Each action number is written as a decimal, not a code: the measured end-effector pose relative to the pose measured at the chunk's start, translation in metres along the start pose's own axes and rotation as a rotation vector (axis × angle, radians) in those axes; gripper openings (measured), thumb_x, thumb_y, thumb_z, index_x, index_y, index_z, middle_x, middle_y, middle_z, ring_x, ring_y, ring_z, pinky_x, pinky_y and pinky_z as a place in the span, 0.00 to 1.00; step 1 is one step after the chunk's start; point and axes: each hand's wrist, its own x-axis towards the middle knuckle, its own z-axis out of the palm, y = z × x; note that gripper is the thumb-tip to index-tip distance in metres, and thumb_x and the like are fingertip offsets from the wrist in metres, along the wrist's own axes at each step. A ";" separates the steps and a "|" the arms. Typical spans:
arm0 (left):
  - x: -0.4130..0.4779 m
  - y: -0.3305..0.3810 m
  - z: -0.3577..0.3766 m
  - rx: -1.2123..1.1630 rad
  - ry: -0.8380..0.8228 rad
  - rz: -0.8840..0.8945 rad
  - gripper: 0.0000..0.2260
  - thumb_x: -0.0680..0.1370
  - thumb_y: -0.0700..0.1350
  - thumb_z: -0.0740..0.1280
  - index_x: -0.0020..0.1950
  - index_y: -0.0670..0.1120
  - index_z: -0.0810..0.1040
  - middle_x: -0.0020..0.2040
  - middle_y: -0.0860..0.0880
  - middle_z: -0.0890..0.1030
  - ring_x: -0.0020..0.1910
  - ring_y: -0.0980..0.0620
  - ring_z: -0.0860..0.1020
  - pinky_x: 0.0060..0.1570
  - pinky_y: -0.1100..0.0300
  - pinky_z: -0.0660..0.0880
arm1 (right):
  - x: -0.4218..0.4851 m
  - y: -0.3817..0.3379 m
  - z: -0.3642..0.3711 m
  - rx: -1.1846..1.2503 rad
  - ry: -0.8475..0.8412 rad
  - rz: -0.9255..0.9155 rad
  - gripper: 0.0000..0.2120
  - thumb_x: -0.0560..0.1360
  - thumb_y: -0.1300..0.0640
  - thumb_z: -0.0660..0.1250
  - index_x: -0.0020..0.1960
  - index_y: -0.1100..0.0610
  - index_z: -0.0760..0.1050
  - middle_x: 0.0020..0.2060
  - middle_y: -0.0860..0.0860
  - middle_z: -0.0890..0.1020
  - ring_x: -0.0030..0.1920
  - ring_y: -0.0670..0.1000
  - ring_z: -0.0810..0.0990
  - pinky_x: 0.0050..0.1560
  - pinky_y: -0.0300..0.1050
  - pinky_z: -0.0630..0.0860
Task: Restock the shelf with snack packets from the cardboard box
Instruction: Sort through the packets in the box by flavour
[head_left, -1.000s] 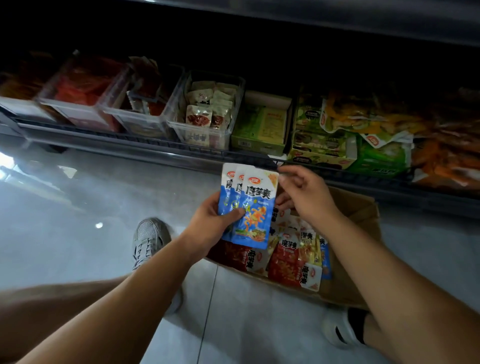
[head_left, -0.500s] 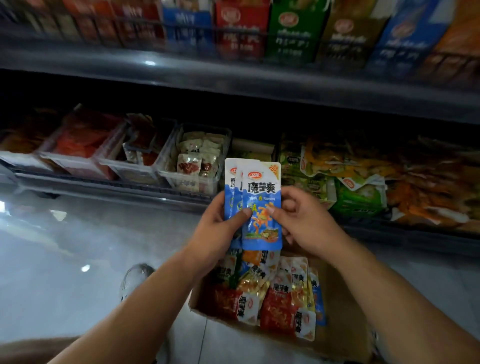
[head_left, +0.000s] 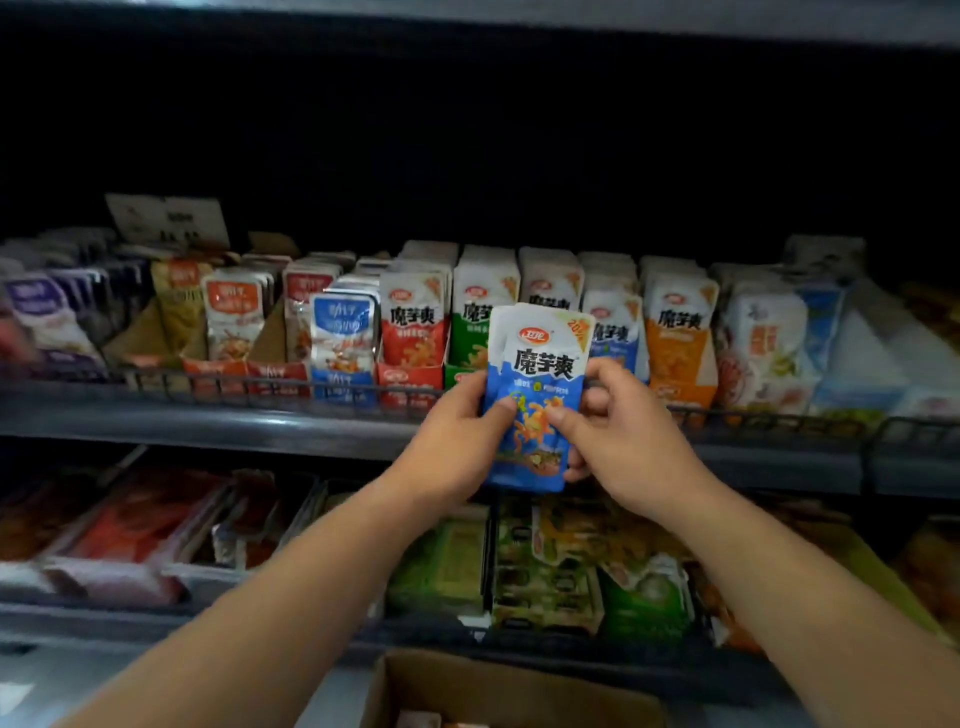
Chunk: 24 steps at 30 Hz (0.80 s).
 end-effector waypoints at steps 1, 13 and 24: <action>0.009 0.008 0.004 0.055 0.020 0.039 0.08 0.83 0.42 0.66 0.61 0.51 0.76 0.58 0.47 0.85 0.55 0.48 0.85 0.59 0.41 0.81 | 0.006 -0.003 -0.007 -0.042 0.026 -0.035 0.09 0.80 0.60 0.67 0.53 0.48 0.70 0.43 0.42 0.86 0.34 0.43 0.84 0.33 0.47 0.81; 0.093 0.046 0.076 0.252 0.100 0.343 0.16 0.84 0.42 0.64 0.71 0.52 0.71 0.64 0.49 0.78 0.59 0.54 0.80 0.54 0.56 0.82 | 0.080 0.002 -0.092 -0.487 0.362 -0.279 0.16 0.80 0.53 0.68 0.65 0.54 0.72 0.44 0.45 0.83 0.48 0.46 0.82 0.47 0.45 0.80; 0.097 0.028 0.090 0.304 0.065 0.357 0.15 0.85 0.38 0.62 0.71 0.51 0.70 0.66 0.49 0.77 0.61 0.56 0.78 0.46 0.72 0.77 | 0.083 0.029 -0.095 -0.452 0.363 -0.230 0.14 0.79 0.56 0.68 0.63 0.51 0.71 0.42 0.41 0.79 0.45 0.44 0.81 0.44 0.44 0.81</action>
